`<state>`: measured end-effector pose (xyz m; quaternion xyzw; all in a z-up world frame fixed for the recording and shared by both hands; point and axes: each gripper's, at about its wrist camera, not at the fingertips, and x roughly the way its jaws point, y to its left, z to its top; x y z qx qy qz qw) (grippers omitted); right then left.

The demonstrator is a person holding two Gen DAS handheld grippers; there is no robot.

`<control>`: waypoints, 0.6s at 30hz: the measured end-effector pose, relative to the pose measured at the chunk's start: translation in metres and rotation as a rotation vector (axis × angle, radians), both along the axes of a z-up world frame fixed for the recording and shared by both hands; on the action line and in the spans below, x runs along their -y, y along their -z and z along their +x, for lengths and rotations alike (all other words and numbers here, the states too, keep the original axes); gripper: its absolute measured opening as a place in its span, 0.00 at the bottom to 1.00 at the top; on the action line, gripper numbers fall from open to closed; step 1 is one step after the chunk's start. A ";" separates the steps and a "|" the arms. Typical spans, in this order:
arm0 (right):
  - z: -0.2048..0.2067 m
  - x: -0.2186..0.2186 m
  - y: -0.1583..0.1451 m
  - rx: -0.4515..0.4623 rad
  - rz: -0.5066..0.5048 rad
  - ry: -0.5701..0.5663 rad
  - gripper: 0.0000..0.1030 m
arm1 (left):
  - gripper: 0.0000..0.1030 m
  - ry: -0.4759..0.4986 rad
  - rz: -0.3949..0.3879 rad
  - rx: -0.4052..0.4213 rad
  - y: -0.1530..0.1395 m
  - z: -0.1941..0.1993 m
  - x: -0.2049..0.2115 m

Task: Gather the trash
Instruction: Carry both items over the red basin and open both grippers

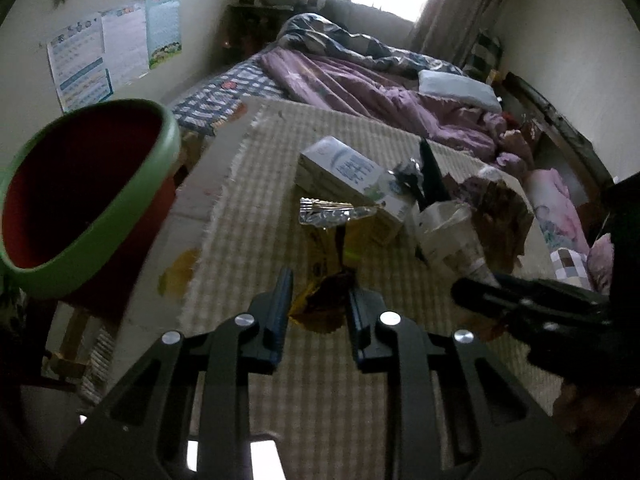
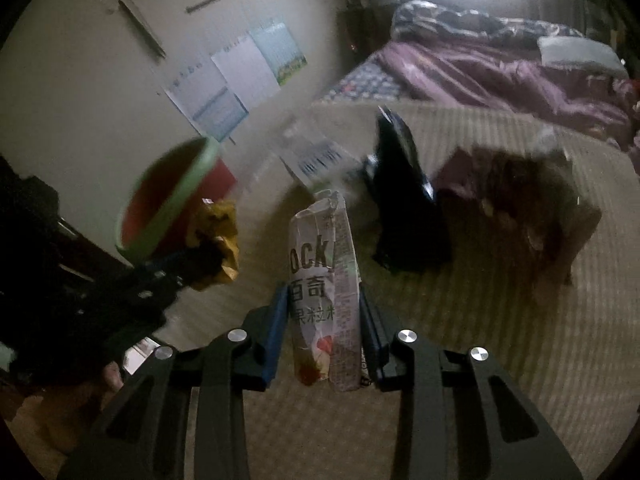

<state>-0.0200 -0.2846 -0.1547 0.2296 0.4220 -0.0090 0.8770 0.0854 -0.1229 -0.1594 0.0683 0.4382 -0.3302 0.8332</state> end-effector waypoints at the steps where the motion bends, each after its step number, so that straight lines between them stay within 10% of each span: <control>1: 0.001 -0.003 -0.005 0.012 0.000 -0.002 0.32 | 0.24 -0.002 0.000 0.007 -0.002 0.000 -0.002; 18: 0.051 -0.064 -0.041 0.073 -0.019 -0.049 0.33 | 0.24 -0.081 -0.050 0.087 -0.039 0.042 -0.078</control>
